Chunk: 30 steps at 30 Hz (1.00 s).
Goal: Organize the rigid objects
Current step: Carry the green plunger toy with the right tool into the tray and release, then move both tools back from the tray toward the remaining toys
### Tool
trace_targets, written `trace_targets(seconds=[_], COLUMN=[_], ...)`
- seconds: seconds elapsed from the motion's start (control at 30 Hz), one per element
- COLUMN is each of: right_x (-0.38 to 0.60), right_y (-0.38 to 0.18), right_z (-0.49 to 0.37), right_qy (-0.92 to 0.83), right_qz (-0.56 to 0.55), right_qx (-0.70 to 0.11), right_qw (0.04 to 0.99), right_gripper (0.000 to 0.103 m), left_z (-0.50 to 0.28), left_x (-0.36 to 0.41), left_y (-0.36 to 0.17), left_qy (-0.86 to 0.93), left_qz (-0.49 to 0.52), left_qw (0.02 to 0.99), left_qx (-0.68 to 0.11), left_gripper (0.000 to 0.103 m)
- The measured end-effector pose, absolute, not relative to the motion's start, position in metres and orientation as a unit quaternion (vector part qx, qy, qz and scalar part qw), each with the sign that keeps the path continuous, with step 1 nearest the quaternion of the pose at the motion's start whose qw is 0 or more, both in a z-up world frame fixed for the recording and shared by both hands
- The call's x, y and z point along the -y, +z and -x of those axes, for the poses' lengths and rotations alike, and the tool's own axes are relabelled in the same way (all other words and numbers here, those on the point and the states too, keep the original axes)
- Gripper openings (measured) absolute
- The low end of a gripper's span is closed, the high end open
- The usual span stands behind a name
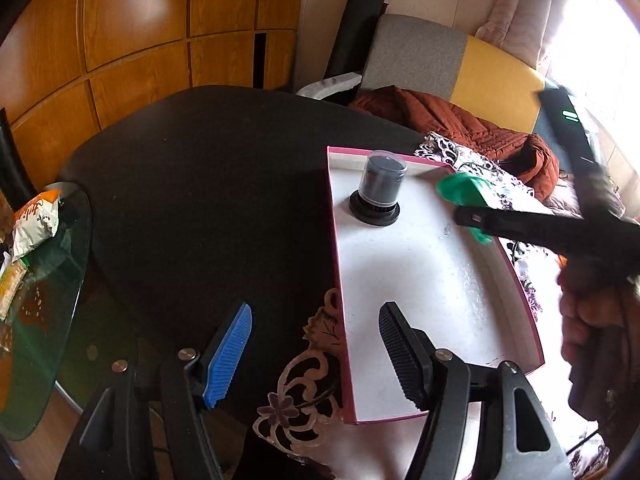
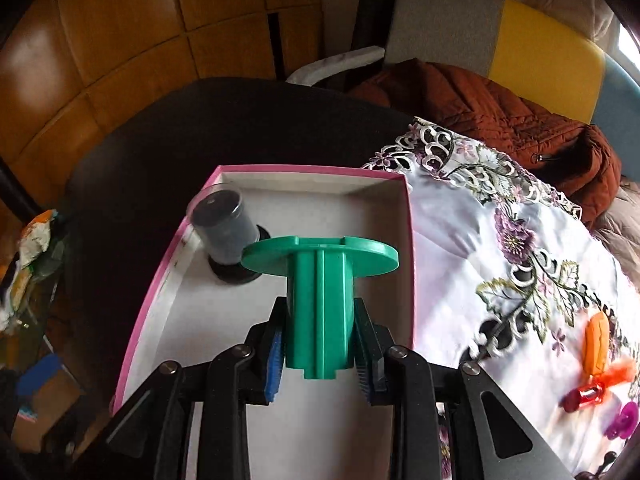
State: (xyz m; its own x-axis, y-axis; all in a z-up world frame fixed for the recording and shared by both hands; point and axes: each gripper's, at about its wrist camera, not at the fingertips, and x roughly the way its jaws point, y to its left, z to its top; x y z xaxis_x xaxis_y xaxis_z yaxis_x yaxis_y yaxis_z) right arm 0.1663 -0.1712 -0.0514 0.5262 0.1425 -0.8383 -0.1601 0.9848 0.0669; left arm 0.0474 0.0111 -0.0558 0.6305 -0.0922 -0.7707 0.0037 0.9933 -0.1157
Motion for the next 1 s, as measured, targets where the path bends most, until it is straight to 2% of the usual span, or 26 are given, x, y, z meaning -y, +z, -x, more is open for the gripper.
trace_targets(seconds=[0.2, 0.37, 0.5, 0.83, 1.0], right_x=[0.162, 0.165, 0.172, 0.189, 0.193], right_y=[-0.077, -0.075, -0.067, -0.051, -0.045], right_z=[-0.201, -0.192, -0.174, -0.140, -0.122], right_qy=[0.066, 0.073, 0.077, 0.079, 0.075], right_qz=[0.003, -0.001, -0.009, -0.033, -0.036], right_qx=[-0.513, -0.505, -0.489, -0.462, -0.449], right_qw=[0.856, 0.860, 0.869, 0.883, 0.890], right_gripper=[0.030, 0.031, 0.046, 0.061, 0.065], left_z=[-0.052, -0.054, -0.054, -0.044, -0.040], left_x=[-0.013, -0.016, -0.014, -0.008, -0.003], left_y=[-0.060, -0.063, -0.064, -0.056, -0.051], left_qy=[-0.023, -0.020, -0.023, -0.027, -0.030], left_qz=[0.053, 0.058, 0.056, 0.049, 0.044], left_qw=[0.899, 0.898, 0.898, 0.902, 0.904], left_qx=[-0.434, -0.435, -0.435, -0.429, -0.424], left_gripper=[0.067, 0.067, 0.067, 0.067, 0.067])
